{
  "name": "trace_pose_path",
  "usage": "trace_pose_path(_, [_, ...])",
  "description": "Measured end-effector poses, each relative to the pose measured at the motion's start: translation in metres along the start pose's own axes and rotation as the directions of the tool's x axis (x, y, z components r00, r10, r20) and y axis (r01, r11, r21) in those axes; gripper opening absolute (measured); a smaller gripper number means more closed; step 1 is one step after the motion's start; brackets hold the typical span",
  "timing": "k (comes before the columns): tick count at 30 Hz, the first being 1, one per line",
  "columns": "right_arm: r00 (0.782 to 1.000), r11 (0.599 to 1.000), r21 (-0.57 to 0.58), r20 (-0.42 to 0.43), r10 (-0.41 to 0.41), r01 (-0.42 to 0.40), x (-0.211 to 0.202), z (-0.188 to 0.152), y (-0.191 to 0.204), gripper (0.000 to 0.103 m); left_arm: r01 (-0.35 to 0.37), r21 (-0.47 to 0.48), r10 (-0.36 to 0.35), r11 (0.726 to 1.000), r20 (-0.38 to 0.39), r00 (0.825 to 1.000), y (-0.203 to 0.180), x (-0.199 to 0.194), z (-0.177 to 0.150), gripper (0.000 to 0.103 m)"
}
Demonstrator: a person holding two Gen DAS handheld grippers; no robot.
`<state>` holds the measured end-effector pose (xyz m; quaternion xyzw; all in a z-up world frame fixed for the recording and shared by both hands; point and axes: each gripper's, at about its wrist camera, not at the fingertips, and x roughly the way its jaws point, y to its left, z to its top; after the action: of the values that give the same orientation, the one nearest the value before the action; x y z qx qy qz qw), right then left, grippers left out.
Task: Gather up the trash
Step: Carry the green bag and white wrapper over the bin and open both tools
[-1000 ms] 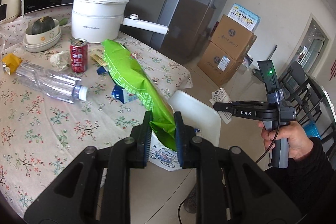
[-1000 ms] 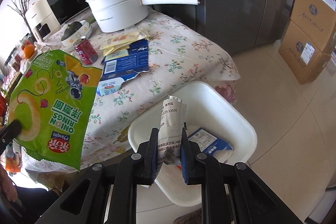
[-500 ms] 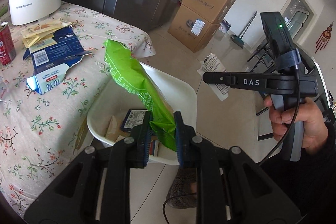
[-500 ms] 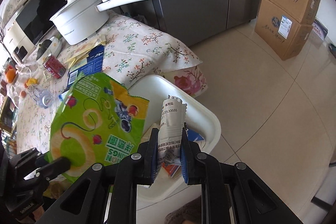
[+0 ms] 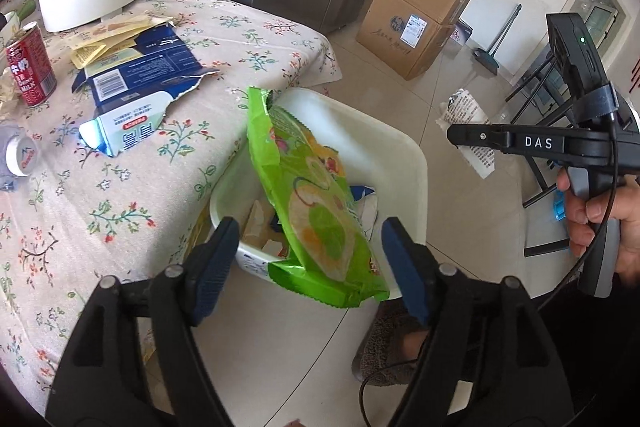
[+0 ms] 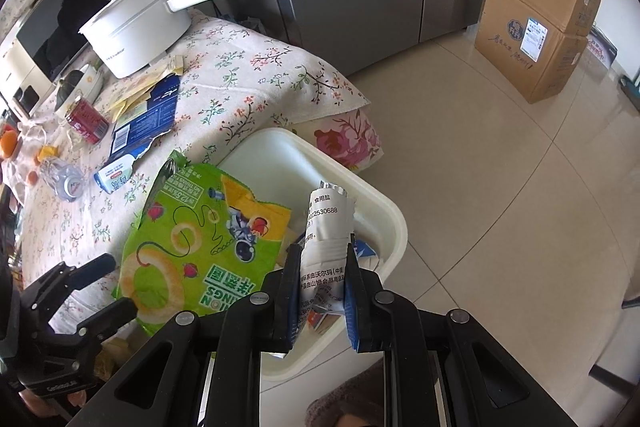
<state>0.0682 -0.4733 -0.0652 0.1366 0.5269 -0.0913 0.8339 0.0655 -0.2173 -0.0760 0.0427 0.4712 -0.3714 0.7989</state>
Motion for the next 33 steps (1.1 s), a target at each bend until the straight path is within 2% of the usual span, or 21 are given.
trace_pose_path(5, [1.000,0.999,-0.036,-0.012,-0.003,0.003,0.006,0.002,0.021,0.019,-0.094,0.019,0.094,0.995,0.031,0.995,0.010,-0.028,0.000,0.092])
trace_pose_path(8, [1.000,0.998,-0.064,-0.026,-0.007,0.005,0.013,0.004,0.035,0.019,-0.123,0.003,0.123,0.992,0.045,0.991,0.023,-0.045,-0.001,0.098])
trace_pose_path(20, [0.994,0.993,-0.098,-0.086,-0.071,0.062,0.046,0.008,0.062,0.019,-0.223,-0.109,0.232,0.969,0.080,0.969,0.091,-0.103,-0.027,0.101])
trace_pose_path(28, [0.990,0.988,-0.129,-0.099,-0.101,0.088,0.057,0.009,0.077,0.021,-0.294,-0.238,0.323,0.926,0.090,0.942,0.144,-0.132,-0.052,0.102])
trace_pose_path(30, [0.988,0.985,-0.140,-0.104,-0.113,0.098,0.061,0.010,0.081,0.024,-0.301,-0.274,0.336,0.913,0.092,0.937,0.155,-0.139,-0.055,0.102])
trace_pose_path(32, [0.986,0.983,-0.146,-0.107,-0.125,0.109,0.063,0.011,0.086,0.036,-0.312,-0.303,0.354,0.901,0.096,0.930,0.165,-0.144,-0.058,0.102])
trace_pose_path(33, [0.986,0.983,-0.145,-0.107,-0.131,0.115,0.064,0.013,0.089,0.053,-0.317,-0.317,0.362,0.894,0.096,0.927,0.170,-0.146,-0.059,0.102])
